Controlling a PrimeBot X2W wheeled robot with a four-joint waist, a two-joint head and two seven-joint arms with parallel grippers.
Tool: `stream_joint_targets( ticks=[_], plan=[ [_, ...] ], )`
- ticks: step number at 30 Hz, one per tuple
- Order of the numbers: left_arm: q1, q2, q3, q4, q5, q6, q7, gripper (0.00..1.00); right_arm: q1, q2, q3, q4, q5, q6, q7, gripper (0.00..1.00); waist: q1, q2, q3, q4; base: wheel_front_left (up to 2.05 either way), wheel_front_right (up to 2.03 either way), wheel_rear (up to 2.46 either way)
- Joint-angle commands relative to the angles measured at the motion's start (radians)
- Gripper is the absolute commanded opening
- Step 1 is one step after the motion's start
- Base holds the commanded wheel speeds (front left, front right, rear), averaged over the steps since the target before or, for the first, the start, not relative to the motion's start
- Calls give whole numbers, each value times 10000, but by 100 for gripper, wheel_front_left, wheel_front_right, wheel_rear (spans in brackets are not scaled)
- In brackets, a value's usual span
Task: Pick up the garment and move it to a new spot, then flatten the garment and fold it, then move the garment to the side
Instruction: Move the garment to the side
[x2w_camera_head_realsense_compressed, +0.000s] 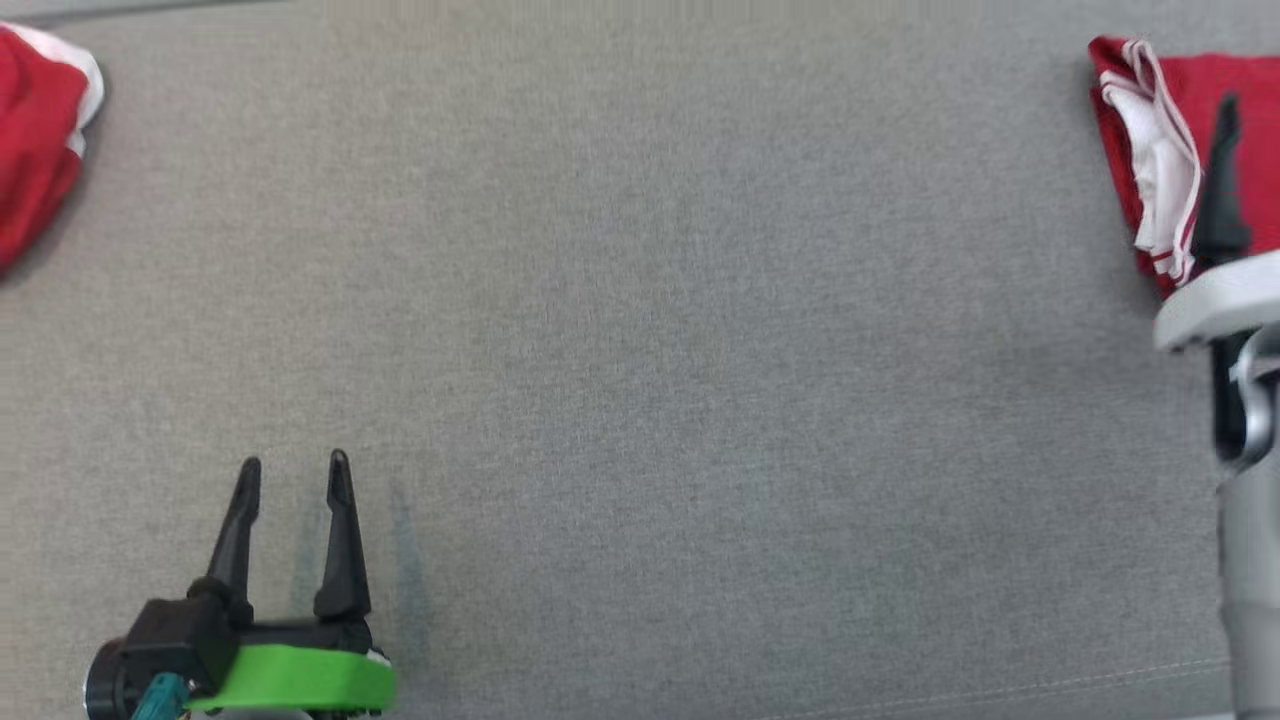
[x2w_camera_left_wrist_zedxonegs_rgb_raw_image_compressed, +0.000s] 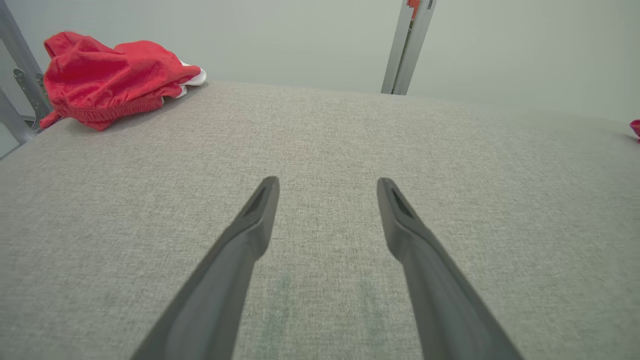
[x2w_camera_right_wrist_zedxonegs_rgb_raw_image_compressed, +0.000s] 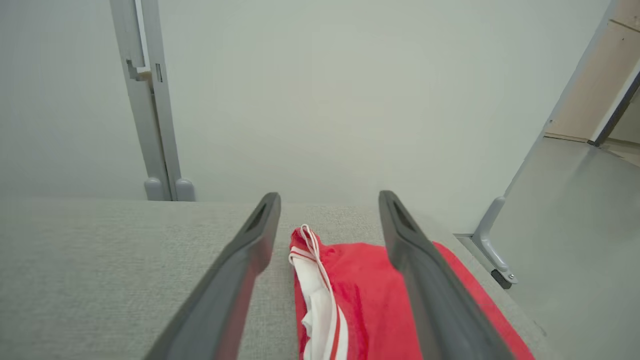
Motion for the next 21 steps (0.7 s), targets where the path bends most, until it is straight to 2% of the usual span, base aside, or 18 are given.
stream_joint_targets(
  ticks=[1, 6, 12, 16, 21],
  plan=[
    [326, -5, 15, 120, -88, 95, 2, 100, 659, 203, 215, -258, 269, -19, -101, 100, 0, 0, -1508, -135, 0, 0, 0],
    [956, -4, 40, 427, -341, 191, 2, 100, 2697, 765, 986, -1115, 540, -19, -368, 100, 0, 0, -2452, -212, 0, 0, 0],
    [1398, -3, 9, 745, -168, 251, 2, 100, 4483, 1369, 1251, -1081, 108, -19, -537, 100, 0, 0, -3020, -275, 0, 0, 0],
    [1582, -4, -39, 927, -157, 251, 2, 100, 5235, 1665, 1423, -880, -190, -19, -604, 100, 0, 0, -3247, -310, 0, 0, 0],
    [1738, -3, -71, 1053, -183, 272, 2, 100, 5824, 1775, 1490, -1285, -174, -19, -602, 100, 0, 0, -3402, -355, 0, 0, 0]
  ],
)
